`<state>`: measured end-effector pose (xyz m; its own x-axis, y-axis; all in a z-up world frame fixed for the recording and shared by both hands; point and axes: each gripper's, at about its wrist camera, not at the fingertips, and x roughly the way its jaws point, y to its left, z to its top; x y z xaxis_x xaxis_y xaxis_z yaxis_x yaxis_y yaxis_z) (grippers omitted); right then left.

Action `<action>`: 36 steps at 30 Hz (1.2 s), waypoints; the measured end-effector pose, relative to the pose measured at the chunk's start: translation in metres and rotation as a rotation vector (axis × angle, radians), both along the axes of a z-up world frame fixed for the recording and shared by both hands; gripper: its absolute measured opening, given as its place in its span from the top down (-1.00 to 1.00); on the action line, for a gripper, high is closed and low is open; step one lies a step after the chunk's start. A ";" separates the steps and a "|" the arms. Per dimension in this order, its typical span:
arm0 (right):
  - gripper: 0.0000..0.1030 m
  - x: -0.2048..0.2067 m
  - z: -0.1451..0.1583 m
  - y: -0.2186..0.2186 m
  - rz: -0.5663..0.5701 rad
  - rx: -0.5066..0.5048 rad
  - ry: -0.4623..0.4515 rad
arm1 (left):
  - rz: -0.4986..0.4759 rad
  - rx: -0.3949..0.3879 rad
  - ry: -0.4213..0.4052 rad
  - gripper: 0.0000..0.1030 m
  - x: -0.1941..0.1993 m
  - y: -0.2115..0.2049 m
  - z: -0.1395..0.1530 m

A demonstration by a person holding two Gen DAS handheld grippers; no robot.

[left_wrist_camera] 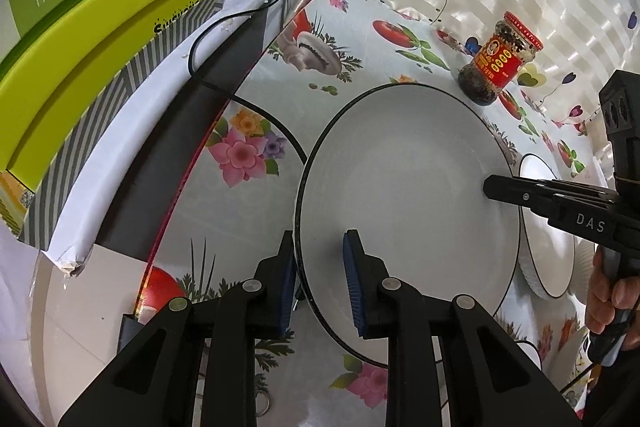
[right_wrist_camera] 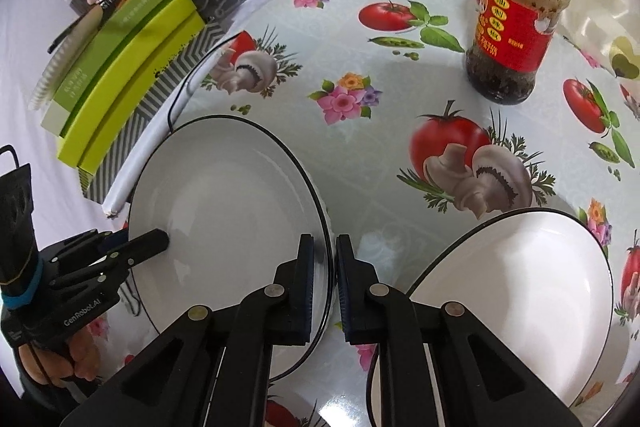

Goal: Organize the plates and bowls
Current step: 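Lift the large white plate with both grippers and carry it toward the jar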

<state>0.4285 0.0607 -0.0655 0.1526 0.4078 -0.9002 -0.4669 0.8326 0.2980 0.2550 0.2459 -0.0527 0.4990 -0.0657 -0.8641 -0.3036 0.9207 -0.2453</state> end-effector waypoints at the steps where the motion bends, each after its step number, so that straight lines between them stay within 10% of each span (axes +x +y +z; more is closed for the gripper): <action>1: 0.78 -0.001 0.001 0.000 0.002 -0.003 -0.001 | 0.000 0.002 0.000 0.54 -0.001 0.000 0.001; 20: 0.78 -0.013 0.024 -0.007 0.007 -0.012 0.012 | -0.023 0.006 -0.007 0.54 -0.010 -0.007 0.026; 36: 0.78 -0.114 0.058 -0.053 -0.023 -0.041 0.000 | -0.087 0.024 -0.001 0.54 -0.085 -0.066 0.046</action>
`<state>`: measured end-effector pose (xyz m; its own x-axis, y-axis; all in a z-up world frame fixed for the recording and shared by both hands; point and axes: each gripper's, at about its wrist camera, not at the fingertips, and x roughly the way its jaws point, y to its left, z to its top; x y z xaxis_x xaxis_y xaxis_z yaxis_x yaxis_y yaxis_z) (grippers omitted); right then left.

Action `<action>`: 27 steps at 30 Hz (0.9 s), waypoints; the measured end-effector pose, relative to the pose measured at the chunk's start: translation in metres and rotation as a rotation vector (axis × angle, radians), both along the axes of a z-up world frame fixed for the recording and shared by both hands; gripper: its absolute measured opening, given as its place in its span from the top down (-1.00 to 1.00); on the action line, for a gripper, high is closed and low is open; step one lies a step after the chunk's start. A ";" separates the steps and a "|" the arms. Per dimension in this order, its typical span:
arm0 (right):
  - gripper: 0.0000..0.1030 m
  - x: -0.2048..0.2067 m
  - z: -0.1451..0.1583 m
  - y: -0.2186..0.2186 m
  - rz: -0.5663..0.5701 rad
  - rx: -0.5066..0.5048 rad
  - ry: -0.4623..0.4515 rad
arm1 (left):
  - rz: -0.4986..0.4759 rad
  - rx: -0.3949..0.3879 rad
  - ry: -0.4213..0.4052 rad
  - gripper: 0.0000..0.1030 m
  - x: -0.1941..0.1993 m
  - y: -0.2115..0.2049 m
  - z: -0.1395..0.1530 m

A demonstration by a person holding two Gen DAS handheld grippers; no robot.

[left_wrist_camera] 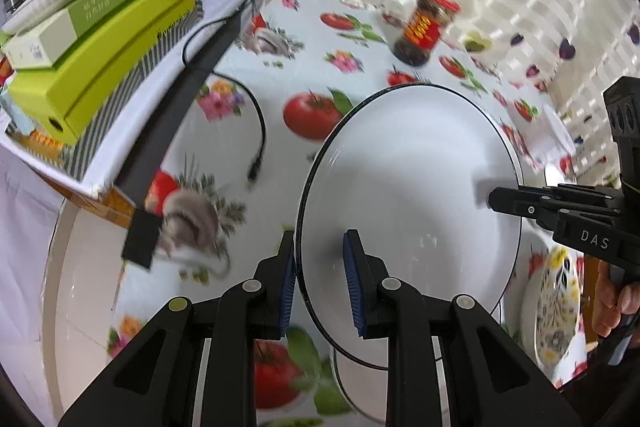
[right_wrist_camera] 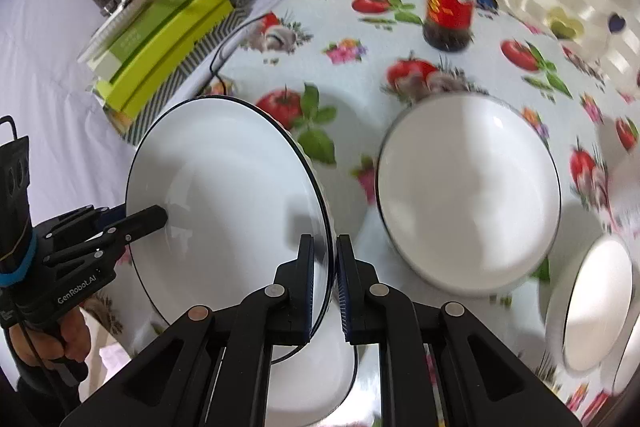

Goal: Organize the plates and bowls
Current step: 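Lift the large white plate with both grippers and carry it toward the jar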

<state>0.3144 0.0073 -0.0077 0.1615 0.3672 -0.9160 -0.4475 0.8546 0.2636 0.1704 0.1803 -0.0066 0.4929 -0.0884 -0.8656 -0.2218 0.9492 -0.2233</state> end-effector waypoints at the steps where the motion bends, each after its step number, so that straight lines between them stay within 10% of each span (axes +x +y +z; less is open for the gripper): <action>1: 0.78 -0.008 -0.002 -0.003 -0.002 -0.002 0.005 | -0.002 -0.004 0.005 0.54 -0.005 -0.003 -0.002; 27: 0.75 -0.077 -0.036 -0.030 -0.038 -0.076 0.049 | -0.078 0.056 0.073 0.52 -0.050 -0.049 -0.029</action>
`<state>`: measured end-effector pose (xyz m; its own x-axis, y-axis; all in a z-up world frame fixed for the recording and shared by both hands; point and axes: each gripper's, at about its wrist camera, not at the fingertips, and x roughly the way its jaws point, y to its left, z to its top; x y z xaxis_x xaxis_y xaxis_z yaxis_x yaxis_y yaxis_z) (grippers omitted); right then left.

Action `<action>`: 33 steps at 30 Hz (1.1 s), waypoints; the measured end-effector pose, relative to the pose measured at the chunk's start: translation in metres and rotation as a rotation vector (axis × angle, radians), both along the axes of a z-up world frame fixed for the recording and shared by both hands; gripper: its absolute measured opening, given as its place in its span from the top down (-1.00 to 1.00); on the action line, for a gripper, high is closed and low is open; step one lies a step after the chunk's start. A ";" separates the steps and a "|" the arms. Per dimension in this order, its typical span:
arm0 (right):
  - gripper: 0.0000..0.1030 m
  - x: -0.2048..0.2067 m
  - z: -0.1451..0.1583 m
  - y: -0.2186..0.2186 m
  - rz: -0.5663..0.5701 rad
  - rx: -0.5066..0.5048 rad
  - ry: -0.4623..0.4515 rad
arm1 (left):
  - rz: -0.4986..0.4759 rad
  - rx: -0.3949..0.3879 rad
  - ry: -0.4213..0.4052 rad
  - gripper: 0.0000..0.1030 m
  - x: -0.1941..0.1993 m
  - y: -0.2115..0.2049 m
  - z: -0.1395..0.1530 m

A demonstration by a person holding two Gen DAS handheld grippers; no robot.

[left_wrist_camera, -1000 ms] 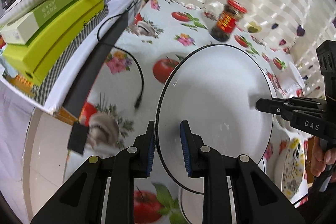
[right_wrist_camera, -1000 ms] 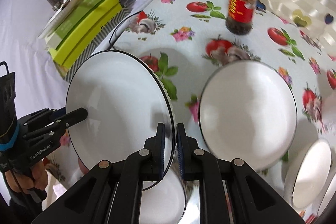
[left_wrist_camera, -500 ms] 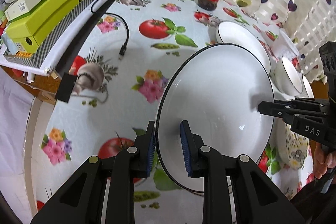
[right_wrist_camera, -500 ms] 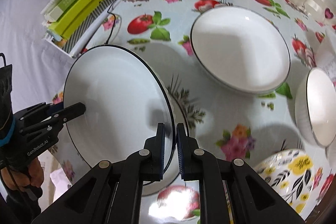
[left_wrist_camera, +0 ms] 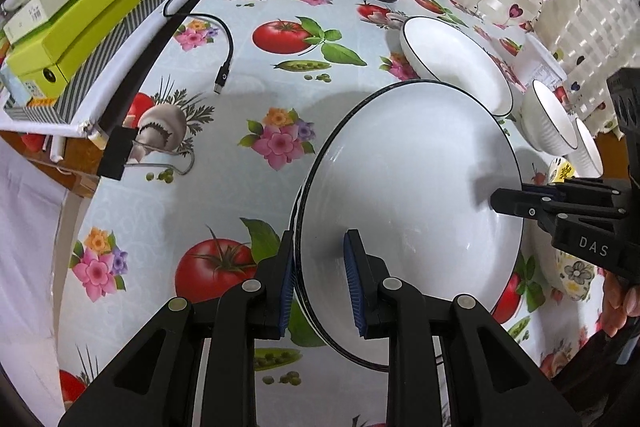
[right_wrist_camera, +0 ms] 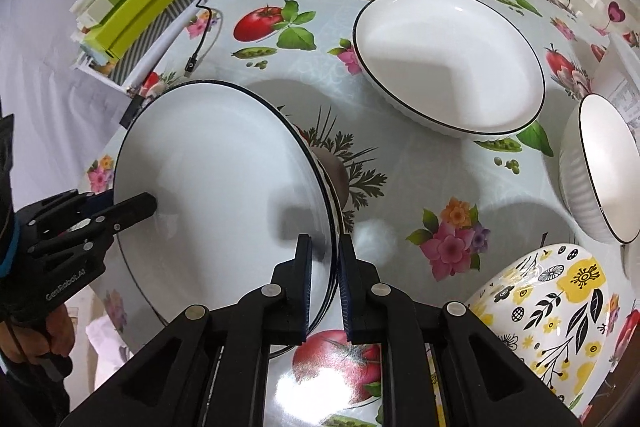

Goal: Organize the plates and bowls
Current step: 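Lift the large white plate with both grippers and carry it toward the jar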

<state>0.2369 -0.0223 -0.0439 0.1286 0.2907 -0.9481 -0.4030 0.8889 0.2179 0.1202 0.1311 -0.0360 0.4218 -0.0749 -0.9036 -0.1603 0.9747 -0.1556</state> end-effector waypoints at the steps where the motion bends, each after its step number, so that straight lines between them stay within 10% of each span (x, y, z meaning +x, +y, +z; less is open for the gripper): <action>1: 0.75 -0.001 0.000 0.001 -0.001 -0.002 -0.011 | -0.002 0.017 -0.003 0.51 0.000 -0.002 0.000; 17: 0.69 -0.022 -0.003 0.011 0.042 -0.083 -0.204 | 0.011 0.281 -0.044 0.45 -0.007 -0.031 -0.016; 25: 0.62 -0.026 -0.009 0.007 0.063 -0.048 -0.239 | 0.022 0.293 -0.060 0.45 -0.009 -0.034 -0.017; 33: -0.06 -0.032 -0.015 0.009 0.073 -0.024 -0.259 | 0.043 0.183 -0.079 0.45 -0.010 -0.019 -0.020</action>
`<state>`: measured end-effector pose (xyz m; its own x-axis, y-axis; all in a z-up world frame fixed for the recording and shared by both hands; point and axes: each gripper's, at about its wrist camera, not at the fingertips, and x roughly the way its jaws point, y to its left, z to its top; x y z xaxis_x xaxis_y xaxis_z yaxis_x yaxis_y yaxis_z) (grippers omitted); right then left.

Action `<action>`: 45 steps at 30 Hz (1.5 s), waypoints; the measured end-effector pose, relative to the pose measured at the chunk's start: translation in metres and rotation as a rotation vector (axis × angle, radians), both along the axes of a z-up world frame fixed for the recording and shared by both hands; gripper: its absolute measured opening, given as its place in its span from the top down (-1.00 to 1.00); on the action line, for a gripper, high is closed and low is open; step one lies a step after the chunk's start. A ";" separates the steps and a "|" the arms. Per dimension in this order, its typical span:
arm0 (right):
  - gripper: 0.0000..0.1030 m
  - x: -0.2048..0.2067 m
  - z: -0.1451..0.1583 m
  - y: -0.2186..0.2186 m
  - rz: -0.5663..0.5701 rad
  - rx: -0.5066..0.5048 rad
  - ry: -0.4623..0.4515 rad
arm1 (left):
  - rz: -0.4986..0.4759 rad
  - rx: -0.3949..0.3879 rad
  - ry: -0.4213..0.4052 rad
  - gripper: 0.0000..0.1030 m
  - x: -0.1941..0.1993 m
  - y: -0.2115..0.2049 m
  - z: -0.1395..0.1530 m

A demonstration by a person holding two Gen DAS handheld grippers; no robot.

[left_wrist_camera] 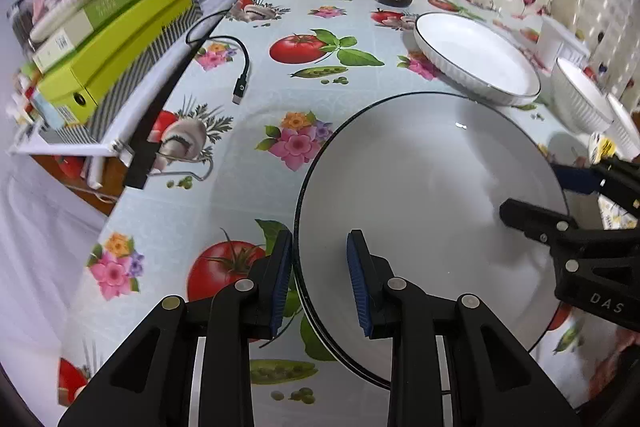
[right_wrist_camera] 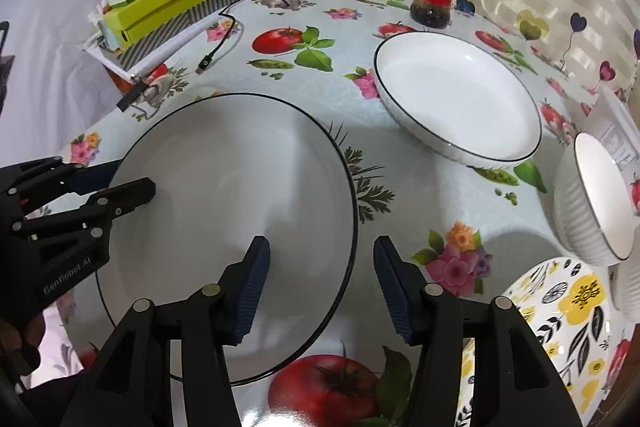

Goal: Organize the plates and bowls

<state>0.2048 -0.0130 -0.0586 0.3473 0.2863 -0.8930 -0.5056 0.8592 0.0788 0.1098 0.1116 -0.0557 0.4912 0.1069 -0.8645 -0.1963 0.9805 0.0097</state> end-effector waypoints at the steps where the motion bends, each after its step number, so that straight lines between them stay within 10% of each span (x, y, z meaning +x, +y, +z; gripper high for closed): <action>1: -0.06 0.000 0.000 -0.001 -0.002 -0.001 0.005 | 0.004 -0.010 -0.001 0.45 0.000 0.002 0.000; 22: -0.06 0.042 0.054 -0.065 -0.105 0.132 -0.014 | -0.122 -0.206 -0.143 0.45 0.047 0.009 0.062; 45: -0.06 0.163 0.056 -0.124 -0.236 0.123 0.030 | -0.219 -0.287 -0.020 0.45 0.175 -0.016 0.043</action>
<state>0.3675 -0.1372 -0.0028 0.3914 0.3072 -0.8674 -0.2884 0.9361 0.2014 0.2847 0.0953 -0.0127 0.4931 -0.2482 -0.8338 0.0211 0.9616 -0.2737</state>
